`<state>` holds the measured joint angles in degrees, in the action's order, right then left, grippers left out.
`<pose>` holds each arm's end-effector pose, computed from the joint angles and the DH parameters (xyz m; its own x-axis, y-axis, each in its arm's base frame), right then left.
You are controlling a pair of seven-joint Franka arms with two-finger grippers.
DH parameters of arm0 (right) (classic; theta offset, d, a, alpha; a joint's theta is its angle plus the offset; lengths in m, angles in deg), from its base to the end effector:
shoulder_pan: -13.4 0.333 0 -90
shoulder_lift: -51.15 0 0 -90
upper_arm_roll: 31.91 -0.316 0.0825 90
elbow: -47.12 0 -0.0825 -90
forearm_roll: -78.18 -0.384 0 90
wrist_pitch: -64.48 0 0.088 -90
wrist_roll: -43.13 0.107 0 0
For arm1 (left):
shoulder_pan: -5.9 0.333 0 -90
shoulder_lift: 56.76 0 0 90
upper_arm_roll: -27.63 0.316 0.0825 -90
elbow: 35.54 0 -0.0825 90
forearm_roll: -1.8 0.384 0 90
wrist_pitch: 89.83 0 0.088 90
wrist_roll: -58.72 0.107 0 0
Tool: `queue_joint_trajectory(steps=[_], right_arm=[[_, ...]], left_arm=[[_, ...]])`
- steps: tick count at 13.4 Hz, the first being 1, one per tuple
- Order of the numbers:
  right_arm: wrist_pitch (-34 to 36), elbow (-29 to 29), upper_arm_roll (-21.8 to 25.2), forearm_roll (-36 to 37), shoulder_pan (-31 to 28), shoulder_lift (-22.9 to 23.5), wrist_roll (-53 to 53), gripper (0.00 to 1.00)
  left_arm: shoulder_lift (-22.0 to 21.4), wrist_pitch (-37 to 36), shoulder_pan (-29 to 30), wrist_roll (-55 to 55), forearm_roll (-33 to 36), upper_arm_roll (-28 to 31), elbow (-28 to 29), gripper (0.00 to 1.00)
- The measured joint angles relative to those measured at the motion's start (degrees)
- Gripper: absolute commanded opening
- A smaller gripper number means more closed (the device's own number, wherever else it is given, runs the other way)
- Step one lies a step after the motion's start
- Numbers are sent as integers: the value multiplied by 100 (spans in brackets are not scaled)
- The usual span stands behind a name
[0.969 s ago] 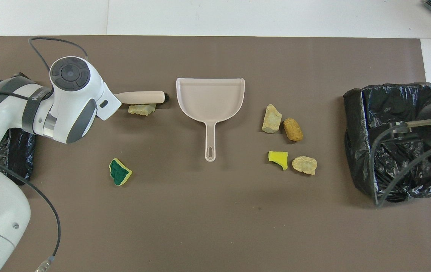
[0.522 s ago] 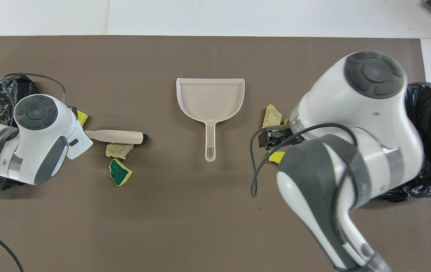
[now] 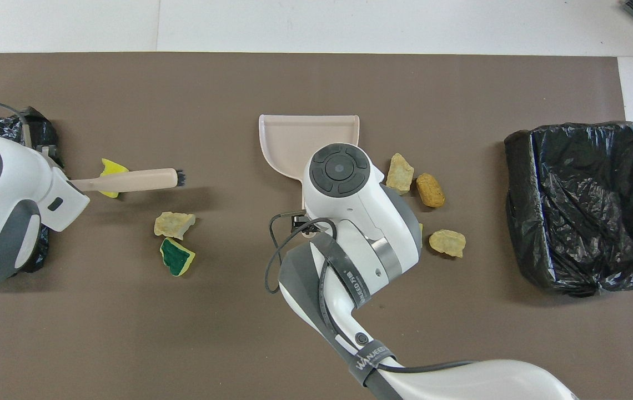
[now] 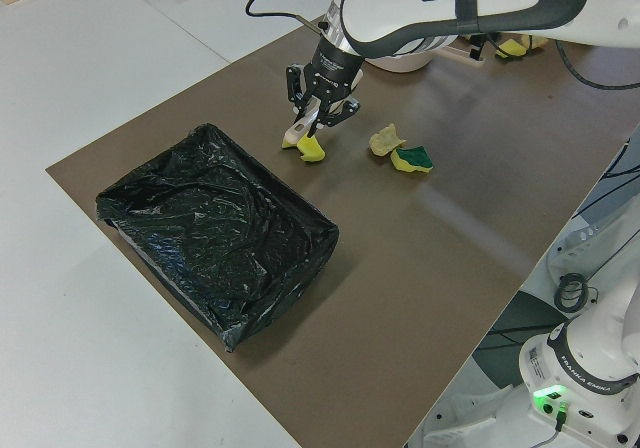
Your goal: Sweep and dump trash in bin
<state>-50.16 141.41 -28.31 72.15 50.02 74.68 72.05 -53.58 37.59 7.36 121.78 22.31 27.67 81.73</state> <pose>0.5491 0.3698 0.3724 0.9962 0.0308 -0.0816 0.0282 -0.9991 -0.0326 0.5736 0.0261 0.4266 0.3069 -0.9237 -0.2294 -0.9415 -0.2593 -0.2154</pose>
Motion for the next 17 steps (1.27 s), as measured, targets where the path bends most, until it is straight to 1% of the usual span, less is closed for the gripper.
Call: queue_joint_trajectory(steps=[1, 2, 5, 6, 7, 8, 9, 10, 11, 14, 17], right_arm=[[-115, -8, -4, -58, 5, 35, 0, 100], [-192, -31, -7, -73, 26, 87, 2, 96], [-298, -119, 0, -74, 44, 221, 12, 53], [-318, -129, 5, -74, 42, 233, 12, 45], [-351, -129, 10, -74, 40, 242, 12, 30], [-372, -129, 11, -75, 40, 250, 12, 13], [-398, -129, 11, -75, 40, 259, 12, 4], [-425, -128, 11, -77, 40, 267, 12, 0], [-454, -125, 11, -78, 40, 271, 12, 0], [-431, -132, 11, -77, 41, 274, 12, 0], [-66, -255, 13, -67, 42, 244, -112, 0]], left_arm=[[21, -12, 129, -350, -65, 2, 1, 0], [62, -21, 204, -651, -96, 2, 2, 0], [188, -145, 239, -1715, -126, -4, 1, 0], [203, -241, 239, -2076, -67, -10, 1, 0], [201, -405, 239, -2425, 16, -24, -3, 0], [197, -625, 238, -2812, 46, -40, -12, 0], [189, -881, 238, -3269, 57, -50, -27, 0], [184, -1017, 238, -3638, 49, -51, -38, 0], [183, -1062, 238, -3915, -34, -51, -43, 0], [215, -1118, 240, -4260, -588, -47, -41, 0], [377, -1120, 240, -4752, -936, -48, -15, 0]])
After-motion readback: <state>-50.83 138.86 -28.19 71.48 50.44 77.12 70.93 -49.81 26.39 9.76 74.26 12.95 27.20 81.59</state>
